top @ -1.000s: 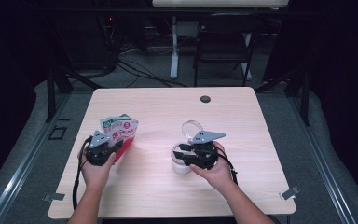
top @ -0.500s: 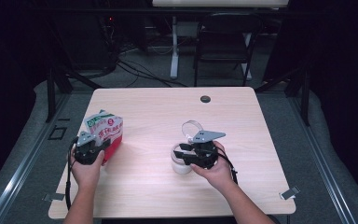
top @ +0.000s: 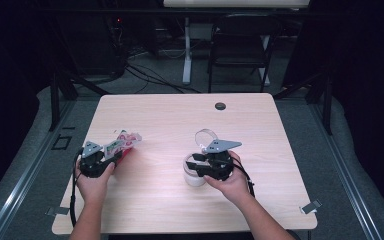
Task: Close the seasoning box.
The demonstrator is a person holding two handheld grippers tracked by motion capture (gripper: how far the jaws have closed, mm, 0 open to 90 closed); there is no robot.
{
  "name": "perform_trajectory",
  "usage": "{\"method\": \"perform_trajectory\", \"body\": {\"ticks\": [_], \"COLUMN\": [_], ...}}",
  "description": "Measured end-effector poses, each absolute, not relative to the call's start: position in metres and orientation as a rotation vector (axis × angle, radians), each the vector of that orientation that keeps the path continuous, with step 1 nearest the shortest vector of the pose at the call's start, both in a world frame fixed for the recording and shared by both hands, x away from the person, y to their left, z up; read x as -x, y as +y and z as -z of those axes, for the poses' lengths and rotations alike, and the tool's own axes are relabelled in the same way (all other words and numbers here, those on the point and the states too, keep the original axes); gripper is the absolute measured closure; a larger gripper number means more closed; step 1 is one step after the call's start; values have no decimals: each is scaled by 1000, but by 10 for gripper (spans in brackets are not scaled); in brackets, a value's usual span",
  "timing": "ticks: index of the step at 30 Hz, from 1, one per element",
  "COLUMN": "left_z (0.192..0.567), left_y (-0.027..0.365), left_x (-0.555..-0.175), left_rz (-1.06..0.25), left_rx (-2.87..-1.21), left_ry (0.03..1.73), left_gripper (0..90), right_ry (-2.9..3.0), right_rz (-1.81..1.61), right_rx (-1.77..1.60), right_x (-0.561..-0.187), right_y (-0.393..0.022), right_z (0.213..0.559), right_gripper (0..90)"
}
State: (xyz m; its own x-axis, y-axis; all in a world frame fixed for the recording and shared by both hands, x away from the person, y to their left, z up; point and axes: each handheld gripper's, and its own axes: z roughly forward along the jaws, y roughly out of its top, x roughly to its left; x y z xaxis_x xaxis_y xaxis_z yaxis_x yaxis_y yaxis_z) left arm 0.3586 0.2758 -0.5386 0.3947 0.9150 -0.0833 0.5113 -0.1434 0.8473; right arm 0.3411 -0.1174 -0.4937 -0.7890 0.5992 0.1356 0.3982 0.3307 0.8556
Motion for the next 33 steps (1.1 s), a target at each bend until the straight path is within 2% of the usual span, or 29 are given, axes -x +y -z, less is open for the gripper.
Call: {"method": "perform_trajectory", "body": {"ticks": [6, 18, 23, 33], "left_z": [538, 530, 521, 507], "left_y": [274, 270, 264, 227], "left_x": [-358, -351, -344, -332], "left_rz": [-595, -584, -578, -606], "left_rx": [-1782, -1755, -1748, -1899], "left_ry": [1233, 1206, 1178, 1034], "left_gripper": [450, 428, 409, 396], "right_ry": [2382, 2376, 2366, 2314], "right_rz": [-1449, -1452, -1477, -1515], "right_rx": [-912, -906, -896, -915], "right_x": [-341, -341, -338, -337], "right_y": [-117, -117, -120, -135], "right_z": [494, 491, 482, 464], "right_gripper": [579, 580, 607, 699]}}
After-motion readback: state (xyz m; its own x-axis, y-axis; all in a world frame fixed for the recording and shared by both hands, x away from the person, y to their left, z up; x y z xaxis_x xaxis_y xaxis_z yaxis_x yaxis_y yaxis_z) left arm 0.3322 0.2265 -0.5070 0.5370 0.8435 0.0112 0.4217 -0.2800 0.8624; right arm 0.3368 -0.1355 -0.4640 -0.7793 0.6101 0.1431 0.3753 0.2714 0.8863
